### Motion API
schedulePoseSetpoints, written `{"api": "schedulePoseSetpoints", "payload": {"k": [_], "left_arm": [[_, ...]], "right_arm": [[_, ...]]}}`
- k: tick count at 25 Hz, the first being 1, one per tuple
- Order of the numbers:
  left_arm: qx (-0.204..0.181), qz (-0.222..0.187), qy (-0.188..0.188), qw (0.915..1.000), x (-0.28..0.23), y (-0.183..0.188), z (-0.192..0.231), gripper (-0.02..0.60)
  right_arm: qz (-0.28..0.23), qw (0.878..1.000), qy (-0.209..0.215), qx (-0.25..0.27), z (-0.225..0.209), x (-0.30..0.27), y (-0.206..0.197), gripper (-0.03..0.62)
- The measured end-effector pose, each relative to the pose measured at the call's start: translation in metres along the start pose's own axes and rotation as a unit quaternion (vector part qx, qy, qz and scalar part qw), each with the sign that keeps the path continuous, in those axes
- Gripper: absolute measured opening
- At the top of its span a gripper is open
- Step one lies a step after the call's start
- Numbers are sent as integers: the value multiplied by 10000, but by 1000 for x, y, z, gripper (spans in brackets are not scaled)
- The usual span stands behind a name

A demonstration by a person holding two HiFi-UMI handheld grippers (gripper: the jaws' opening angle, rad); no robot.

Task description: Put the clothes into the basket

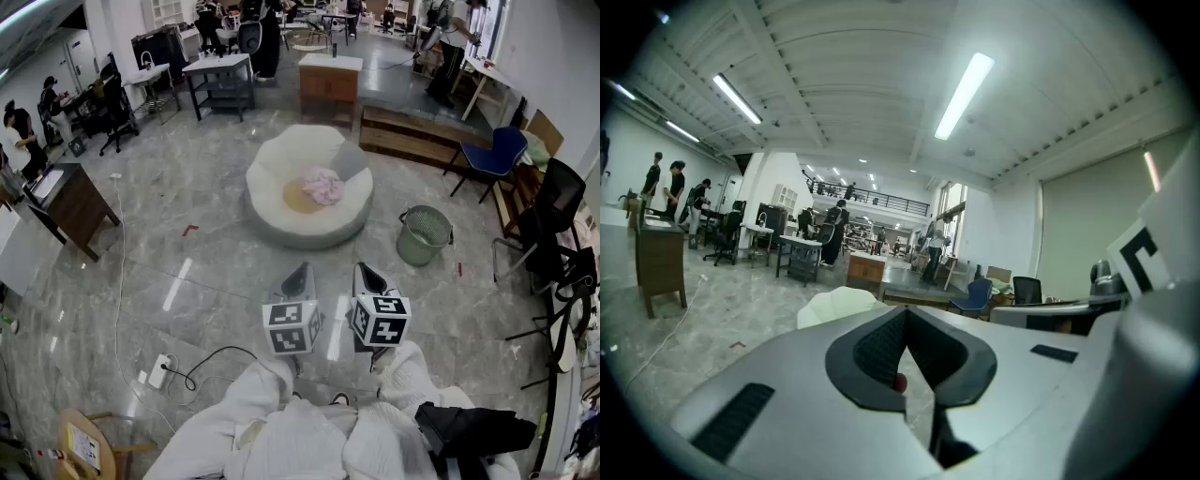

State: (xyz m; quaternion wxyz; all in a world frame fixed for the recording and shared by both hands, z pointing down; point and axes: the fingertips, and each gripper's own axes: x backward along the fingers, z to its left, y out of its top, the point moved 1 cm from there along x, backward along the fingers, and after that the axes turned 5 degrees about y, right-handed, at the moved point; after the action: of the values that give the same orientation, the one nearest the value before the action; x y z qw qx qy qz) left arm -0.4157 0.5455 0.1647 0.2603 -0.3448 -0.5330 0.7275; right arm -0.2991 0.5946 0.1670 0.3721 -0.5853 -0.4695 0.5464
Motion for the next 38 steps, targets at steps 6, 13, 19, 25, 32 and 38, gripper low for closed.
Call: {"api": "schedulePoseSetpoints", "payload": {"k": [6, 13, 19, 25, 32, 38], "left_arm": [[-29, 25, -106, 9999, 1, 3, 12, 3], [-11, 6, -172, 9999, 2, 3, 40, 3], [33, 160, -180, 9997, -7, -6, 56, 3], [-69, 293, -199, 9993, -33, -12, 64, 3], [-143, 367, -224, 9990, -92, -3, 65, 3], [-140, 368, -155, 9991, -159, 12, 56, 3]], "right_arm": [[7, 10000, -72, -23, 11, -11, -2, 23], [-42, 9999, -157, -52, 32, -26, -6, 25], [89, 9992, -271, -262, 33, -37, -21, 25], [228, 9982, -332, -438, 21, -61, -28, 25], [274, 9979, -334, -489, -11, -112, -16, 25], [323, 9982, -245, -449, -54, -161, 6, 25]]}}
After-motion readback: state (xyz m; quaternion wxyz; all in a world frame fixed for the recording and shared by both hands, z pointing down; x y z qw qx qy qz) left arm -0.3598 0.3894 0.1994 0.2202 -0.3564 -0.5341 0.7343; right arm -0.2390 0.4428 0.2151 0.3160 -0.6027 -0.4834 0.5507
